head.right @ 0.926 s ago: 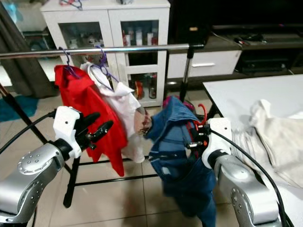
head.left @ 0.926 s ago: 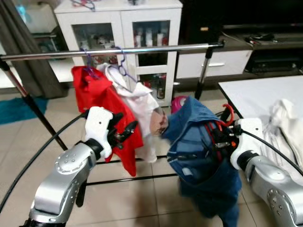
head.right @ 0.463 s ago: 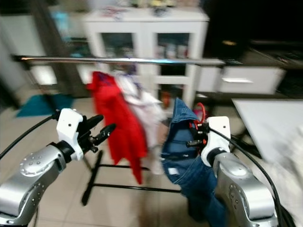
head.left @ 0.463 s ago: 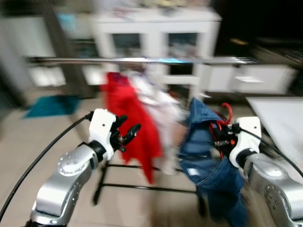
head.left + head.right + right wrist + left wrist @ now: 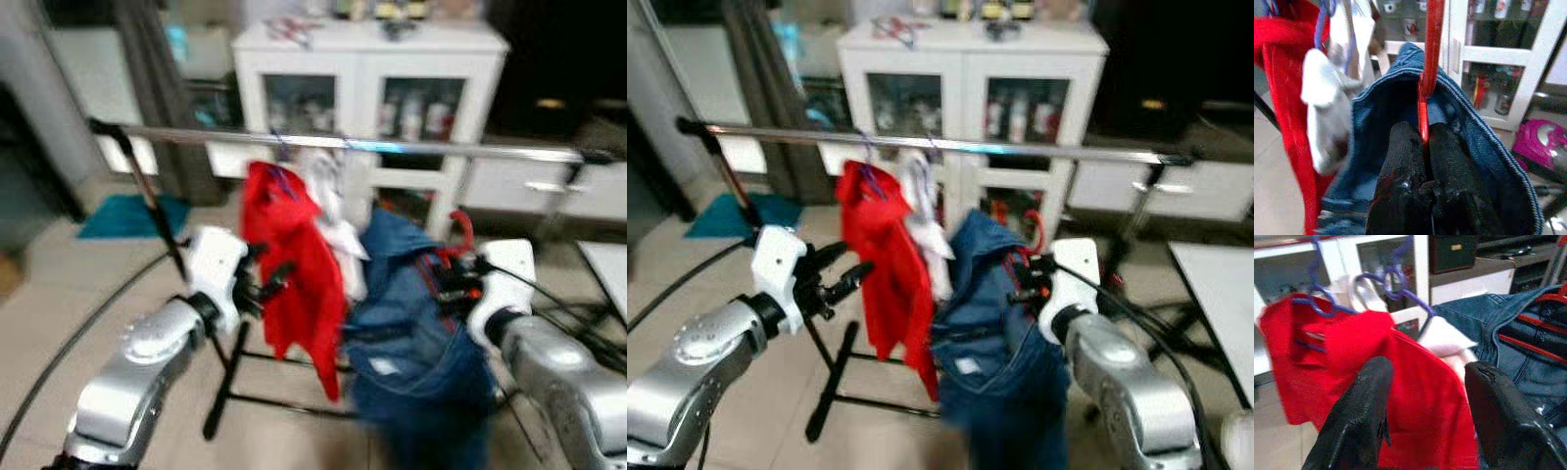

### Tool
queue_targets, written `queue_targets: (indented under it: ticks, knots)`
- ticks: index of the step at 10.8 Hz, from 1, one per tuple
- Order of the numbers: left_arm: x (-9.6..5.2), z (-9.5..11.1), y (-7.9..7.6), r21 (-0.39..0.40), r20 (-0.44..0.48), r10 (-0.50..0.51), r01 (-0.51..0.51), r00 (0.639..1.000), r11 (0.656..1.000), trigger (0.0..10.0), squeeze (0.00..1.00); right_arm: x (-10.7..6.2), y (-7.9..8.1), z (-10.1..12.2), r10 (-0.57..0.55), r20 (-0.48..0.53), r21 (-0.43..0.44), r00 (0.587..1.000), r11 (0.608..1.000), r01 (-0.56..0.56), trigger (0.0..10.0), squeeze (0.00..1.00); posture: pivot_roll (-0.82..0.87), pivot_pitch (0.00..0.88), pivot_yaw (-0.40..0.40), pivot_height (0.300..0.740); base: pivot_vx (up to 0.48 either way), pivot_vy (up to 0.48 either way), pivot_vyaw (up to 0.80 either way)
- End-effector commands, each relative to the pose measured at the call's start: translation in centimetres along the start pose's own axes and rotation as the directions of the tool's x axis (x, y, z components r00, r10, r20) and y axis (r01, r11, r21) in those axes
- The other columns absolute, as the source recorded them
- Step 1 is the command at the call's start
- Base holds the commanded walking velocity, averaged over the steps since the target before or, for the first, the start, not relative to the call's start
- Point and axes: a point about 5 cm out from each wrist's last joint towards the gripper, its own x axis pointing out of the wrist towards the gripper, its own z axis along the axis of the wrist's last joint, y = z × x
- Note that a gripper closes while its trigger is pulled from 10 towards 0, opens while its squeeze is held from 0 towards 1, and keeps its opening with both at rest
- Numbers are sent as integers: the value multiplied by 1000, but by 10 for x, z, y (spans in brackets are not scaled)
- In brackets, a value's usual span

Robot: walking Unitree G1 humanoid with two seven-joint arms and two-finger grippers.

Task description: Hang hanger

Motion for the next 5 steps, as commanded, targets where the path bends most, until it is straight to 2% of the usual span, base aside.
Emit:
queue_targets:
  ticks: [1,2,5]
  knots:
    - [-3,2,2,20,-5,-11,11,1000,1000,10000,0,1,3,14,-3,59,10,998,1000,2,10000,0,-3,0,27,740,379,0,0]
    - [-2,3,-4,24,-3,-68,68,998,997,10000,0,1,-8,20,-77,93,21,993,997,76,10000,0,-7,0,25,740,296,0,0]
    - [7,12,-18,20,53,-217,216,975,976,10000,0,4,-21,50,-146,256,19,955,989,146,10000,0,-12,0,6,740,0,0,0]
